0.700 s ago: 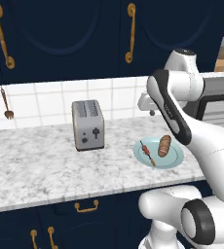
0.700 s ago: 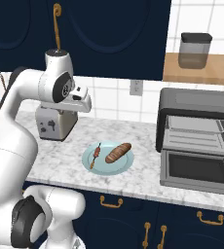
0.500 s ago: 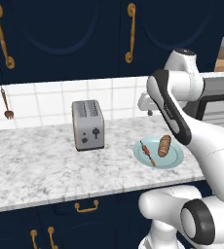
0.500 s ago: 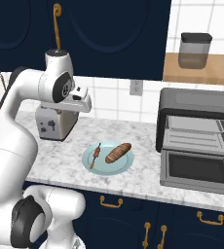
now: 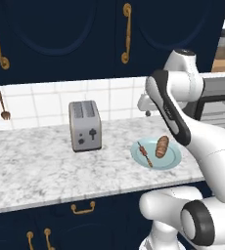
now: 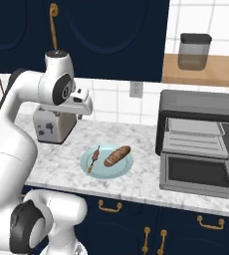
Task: Pick up the kebab skewer and baguette bread, and place them inside the toaster oven. Close the toaster oven door and start by setting the timer.
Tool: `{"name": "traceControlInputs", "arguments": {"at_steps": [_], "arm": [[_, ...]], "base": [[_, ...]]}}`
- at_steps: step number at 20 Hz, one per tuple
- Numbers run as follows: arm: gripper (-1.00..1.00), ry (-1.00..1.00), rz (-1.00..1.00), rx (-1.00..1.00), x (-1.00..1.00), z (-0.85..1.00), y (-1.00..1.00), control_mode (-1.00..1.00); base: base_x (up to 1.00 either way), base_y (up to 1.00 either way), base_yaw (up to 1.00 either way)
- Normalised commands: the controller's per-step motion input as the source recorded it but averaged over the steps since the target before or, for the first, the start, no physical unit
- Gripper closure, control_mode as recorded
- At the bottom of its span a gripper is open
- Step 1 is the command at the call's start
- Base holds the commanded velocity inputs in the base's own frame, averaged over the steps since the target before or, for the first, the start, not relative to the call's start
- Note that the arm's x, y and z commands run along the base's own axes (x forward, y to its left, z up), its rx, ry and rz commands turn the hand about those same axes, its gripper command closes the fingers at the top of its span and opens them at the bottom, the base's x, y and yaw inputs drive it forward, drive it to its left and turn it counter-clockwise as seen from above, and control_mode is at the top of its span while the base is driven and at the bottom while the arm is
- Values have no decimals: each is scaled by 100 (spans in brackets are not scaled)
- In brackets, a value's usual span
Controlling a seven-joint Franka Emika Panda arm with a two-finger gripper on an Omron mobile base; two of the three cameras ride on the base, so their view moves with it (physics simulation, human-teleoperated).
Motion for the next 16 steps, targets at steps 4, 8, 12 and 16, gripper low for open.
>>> {"name": "traceControlInputs", "arguments": {"at_steps": [4,8,12,16], "arm": [[-100,0,0,0,0,0,0,100],[-100,0,0,0,0,0,0,100],[-100,0,0,0,0,0,0,100],[-100,0,0,0,0,0,0,100]], "base": [[0,-85,0],[0,-59,0],[0,-32,0],[0,0,0]]}}
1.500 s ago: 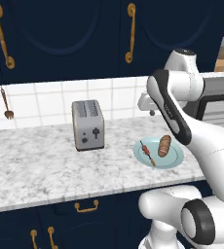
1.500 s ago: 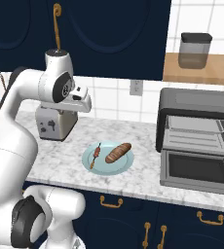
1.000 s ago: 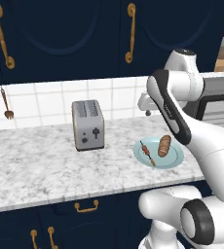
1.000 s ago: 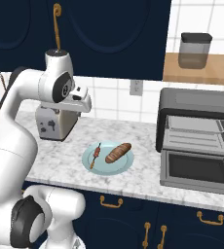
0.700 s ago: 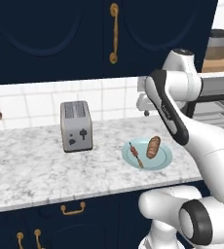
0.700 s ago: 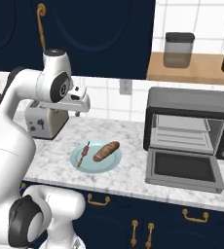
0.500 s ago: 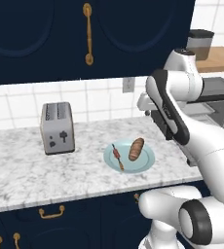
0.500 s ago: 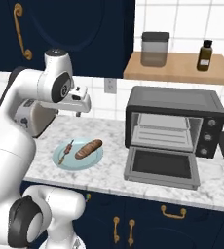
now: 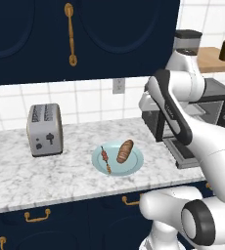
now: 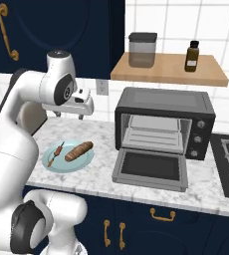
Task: Pick up the kebab skewer and baguette bread, and place them inside the toaster oven. Close the toaster oven door and start by setting the timer.
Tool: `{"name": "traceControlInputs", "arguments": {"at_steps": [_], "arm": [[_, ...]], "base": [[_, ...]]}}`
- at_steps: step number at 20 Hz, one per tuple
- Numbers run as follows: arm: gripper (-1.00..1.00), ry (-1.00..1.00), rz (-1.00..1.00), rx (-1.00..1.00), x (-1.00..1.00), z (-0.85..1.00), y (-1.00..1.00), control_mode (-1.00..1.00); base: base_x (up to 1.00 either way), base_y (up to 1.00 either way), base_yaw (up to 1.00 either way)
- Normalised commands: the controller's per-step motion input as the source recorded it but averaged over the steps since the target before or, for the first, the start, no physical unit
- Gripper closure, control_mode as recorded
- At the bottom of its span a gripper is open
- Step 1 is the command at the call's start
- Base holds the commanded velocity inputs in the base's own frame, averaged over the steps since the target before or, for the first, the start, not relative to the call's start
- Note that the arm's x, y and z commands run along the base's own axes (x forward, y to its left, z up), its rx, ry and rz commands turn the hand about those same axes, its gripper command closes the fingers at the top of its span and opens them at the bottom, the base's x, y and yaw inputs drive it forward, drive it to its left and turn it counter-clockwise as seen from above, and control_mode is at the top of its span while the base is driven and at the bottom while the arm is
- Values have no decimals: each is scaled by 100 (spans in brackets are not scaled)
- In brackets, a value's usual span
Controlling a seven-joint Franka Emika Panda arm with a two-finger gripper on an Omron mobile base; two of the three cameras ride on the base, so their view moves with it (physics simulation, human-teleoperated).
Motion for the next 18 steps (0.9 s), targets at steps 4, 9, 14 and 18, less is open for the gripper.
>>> {"name": "traceControlInputs", "arguments": {"at_steps": [4,9,14,18], "arm": [[-100,0,0,0,0,0,0,100],[-100,0,0,0,0,0,0,-100],[-100,0,0,0,0,0,0,-100],[-100,0,0,0,0,0,0,-100]], "base": [[0,0,0],[0,0,0],[0,0,0],[0,0,0]]}}
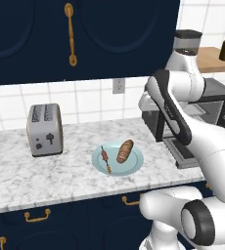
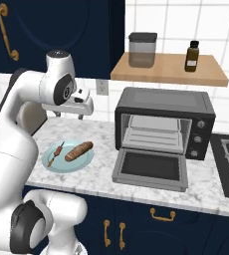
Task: Pick up the kebab skewer and baguette bread, and place them inside the toaster oven. Close the toaster oven door and start by setting the timer.
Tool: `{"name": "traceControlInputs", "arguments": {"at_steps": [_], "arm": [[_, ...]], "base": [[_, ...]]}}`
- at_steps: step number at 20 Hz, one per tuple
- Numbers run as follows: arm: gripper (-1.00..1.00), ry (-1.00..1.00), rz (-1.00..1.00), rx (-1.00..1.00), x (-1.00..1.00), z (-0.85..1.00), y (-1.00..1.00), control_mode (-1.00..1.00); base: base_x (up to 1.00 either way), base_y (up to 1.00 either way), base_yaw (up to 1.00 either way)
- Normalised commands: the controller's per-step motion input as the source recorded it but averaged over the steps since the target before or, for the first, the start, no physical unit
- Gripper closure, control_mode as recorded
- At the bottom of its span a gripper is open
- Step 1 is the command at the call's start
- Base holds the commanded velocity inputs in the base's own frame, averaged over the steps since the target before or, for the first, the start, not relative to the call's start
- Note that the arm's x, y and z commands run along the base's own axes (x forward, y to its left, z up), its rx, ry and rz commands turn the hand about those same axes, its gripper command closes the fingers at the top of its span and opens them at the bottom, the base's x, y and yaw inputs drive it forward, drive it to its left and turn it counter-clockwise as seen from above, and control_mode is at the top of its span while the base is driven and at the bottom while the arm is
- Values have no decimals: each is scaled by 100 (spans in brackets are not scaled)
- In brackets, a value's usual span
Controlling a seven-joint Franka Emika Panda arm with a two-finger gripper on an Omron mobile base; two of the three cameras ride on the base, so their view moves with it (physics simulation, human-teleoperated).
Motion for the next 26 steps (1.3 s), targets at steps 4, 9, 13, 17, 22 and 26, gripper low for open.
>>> {"name": "traceControlInputs", "arguments": {"at_steps": [4,9,13,17,22,26], "arm": [[-100,-12,3,-2,-46,-19,-1,-100],[-100,-11,12,0,-48,-35,-61,-100],[-100,-37,9,1,-20,-1,-96,-100],[-100,-48,7,0,-13,-8,-89,-100],[-100,-44,7,4,-2,-8,-70,-100],[-100,-21,1,14,6,-20,-73,-100]], "base": [[0,0,0],[0,0,0],[0,0,0],[0,0,0],[0,0,0],[0,0,0]]}}
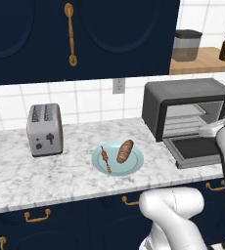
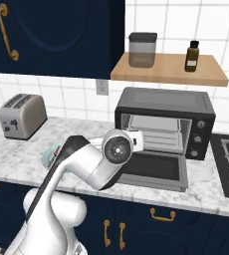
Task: Pick up the kebab skewer and baguette bread, and place them inside the toaster oven. Close the toaster oven door and start by setting the timer.
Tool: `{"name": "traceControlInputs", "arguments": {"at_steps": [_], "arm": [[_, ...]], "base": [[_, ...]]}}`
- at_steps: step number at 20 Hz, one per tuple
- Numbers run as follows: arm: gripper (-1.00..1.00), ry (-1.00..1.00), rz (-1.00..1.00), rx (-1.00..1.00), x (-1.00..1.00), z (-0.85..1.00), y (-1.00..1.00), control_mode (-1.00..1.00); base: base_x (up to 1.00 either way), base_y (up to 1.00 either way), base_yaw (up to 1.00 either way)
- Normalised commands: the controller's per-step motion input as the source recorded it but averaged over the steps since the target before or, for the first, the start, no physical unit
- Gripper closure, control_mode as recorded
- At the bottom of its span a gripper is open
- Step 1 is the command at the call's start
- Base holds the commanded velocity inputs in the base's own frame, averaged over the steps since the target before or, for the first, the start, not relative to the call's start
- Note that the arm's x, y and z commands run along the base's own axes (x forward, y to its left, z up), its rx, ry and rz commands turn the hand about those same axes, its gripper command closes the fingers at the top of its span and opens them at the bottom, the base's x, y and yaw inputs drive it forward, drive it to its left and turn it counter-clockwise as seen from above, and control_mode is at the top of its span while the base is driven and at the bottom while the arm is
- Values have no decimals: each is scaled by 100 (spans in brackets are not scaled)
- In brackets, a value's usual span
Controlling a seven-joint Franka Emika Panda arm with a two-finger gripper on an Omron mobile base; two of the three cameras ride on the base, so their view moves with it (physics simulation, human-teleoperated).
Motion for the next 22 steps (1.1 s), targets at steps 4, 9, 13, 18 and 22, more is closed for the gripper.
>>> {"name": "traceControlInputs", "arguments": {"at_steps": [4,9,13,18,22], "arm": [[-100,-31,0,17,26,-13,-59,-100],[-100,-8,0,7,59,-9,-47,-100],[-100,12,0,4,78,-1,-7,-100],[-100,-17,2,8,43,-37,-9,-100],[-100,-13,0,1,57,-19,-5,-100]], "base": [[0,0,0],[0,0,0],[0,0,0],[0,0,0],[0,0,0]]}}
